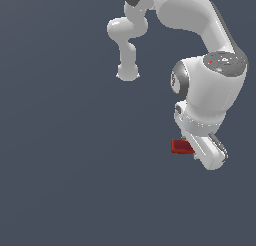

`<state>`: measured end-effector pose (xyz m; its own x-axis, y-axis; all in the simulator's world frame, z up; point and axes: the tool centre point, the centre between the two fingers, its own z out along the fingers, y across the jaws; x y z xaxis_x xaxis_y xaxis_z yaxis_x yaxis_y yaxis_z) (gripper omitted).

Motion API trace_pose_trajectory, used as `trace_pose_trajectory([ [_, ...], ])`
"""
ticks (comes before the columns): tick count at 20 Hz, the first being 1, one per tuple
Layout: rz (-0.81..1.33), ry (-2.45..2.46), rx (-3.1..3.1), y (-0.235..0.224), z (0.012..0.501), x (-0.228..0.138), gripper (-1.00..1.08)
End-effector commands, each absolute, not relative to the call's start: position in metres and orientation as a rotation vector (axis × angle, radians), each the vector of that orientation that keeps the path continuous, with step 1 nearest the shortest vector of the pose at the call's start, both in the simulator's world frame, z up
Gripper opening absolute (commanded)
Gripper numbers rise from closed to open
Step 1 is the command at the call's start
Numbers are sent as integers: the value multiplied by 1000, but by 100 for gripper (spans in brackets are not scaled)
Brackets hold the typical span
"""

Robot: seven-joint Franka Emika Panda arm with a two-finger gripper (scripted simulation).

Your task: Pick up the object and move it to a goal position.

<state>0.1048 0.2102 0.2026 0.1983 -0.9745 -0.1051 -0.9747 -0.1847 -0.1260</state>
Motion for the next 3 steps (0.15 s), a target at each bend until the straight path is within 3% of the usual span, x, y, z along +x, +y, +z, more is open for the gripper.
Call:
trace_pose_trajectory([
  [1,-1,1889,-2295,211,206,106,-100],
  [3,-1,1889,-2295,210,205,106,-100],
])
